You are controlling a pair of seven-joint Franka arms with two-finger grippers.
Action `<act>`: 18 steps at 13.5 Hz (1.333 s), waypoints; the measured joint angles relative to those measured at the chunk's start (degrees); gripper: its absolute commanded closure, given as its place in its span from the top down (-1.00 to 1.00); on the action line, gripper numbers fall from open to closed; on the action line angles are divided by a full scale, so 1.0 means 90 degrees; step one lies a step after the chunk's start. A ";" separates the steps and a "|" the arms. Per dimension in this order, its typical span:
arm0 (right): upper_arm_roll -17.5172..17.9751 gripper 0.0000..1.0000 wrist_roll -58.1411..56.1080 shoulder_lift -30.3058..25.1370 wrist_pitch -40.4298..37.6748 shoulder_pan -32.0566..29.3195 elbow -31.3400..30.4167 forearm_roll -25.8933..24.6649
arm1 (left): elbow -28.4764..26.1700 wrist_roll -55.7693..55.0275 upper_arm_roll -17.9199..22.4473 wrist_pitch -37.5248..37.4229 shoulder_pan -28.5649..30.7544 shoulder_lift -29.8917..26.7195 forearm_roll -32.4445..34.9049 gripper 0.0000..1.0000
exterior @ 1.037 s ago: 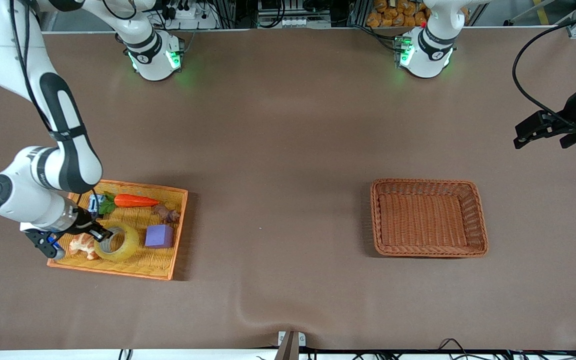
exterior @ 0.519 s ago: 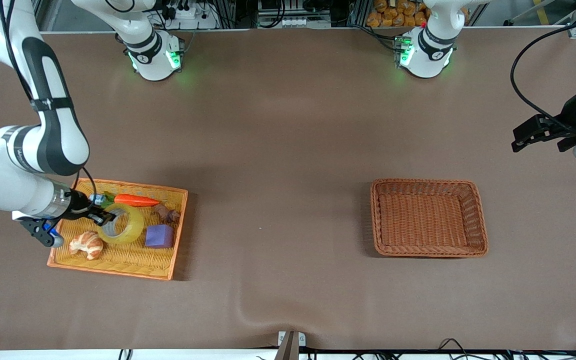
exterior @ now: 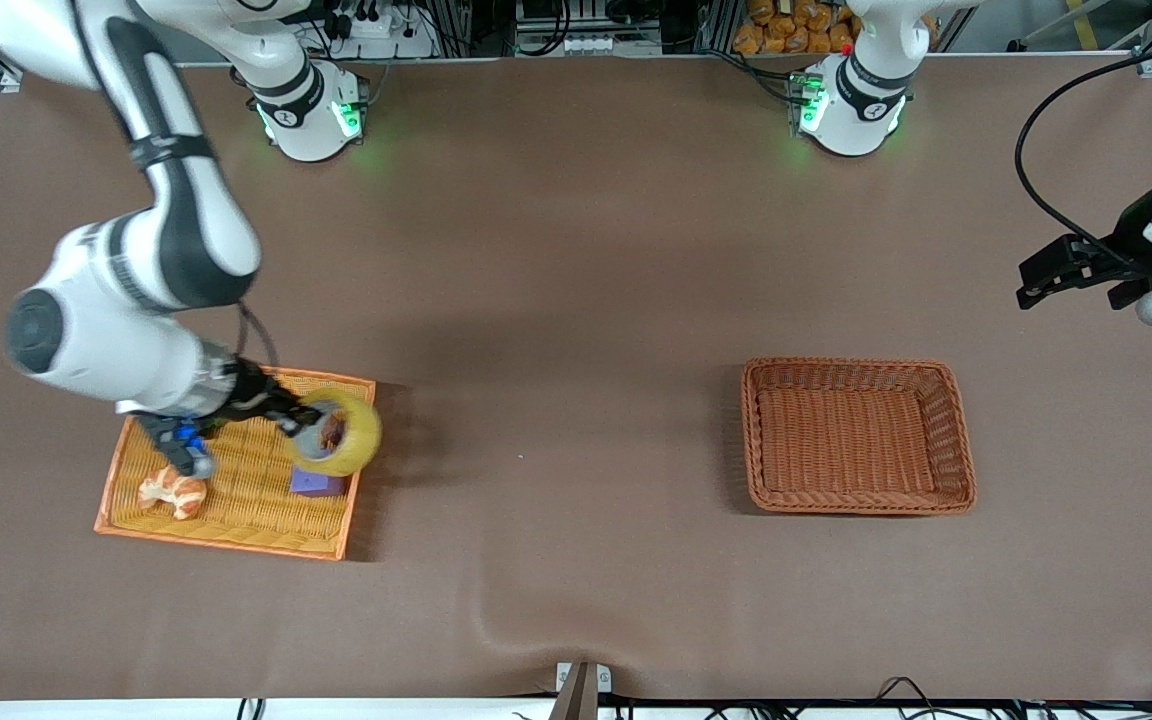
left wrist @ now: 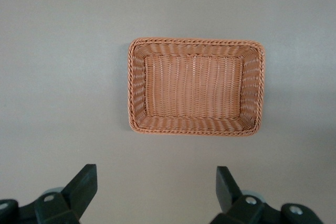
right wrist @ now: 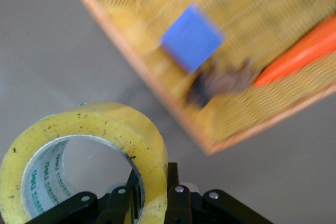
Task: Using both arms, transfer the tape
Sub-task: 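Carry the tape toward the table middle while the left gripper approaches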
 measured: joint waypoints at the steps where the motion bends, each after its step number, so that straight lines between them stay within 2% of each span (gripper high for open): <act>1: 0.0001 -1.00 0.0465 0.0118 0.0067 0.0309 0.0149 -0.0001 | 0.0000 0.0000 0.0000 0.0000 0.0000 0.0003 0.0000 1.00; 5: -0.0015 -1.00 0.1616 0.0981 0.0374 0.1200 0.0953 -0.0104 | -0.0002 0.0000 -0.0013 0.0000 -0.0018 0.0027 -0.0020 1.00; 6: -0.0017 -1.00 0.1677 0.1174 0.0507 0.1405 0.1049 -0.0324 | -0.0005 0.0000 -0.0029 0.0000 -0.0054 0.0057 -0.0051 1.00; 8: -0.0002 -1.00 0.1679 0.1555 0.0723 0.1889 0.1159 -0.1108 | -0.0006 -0.0005 -0.0049 0.0013 -0.0204 0.0156 -0.0119 1.00; 10: -0.0015 -1.00 0.1708 0.2052 0.1116 0.2493 0.1359 -0.1479 | -0.0005 -0.0199 -0.0063 0.0138 -0.0445 0.0283 -0.0152 1.00; 12: -0.0035 -1.00 0.1759 0.2455 0.1508 0.2876 0.1524 -0.1548 | -0.0008 -0.0622 -0.0079 0.0353 -0.0788 0.0458 -0.0163 1.00; 16: -0.0077 -1.00 0.2020 0.2876 0.2209 0.2979 0.1629 -0.1550 | -0.0022 -0.1218 -0.0096 0.1014 -0.1453 0.1057 -0.0163 1.00; 17: -0.0086 -0.87 0.2056 0.2934 0.2261 0.2980 0.1642 -0.1550 | -0.0026 -0.1262 -0.0098 0.1190 -0.1555 0.1232 -0.0163 1.00; 18: -0.0086 0.04 0.2068 0.2979 0.2278 0.2981 0.1644 -0.1550 | -0.0029 -0.1316 -0.0097 0.1350 -0.1647 0.1402 -0.0163 1.00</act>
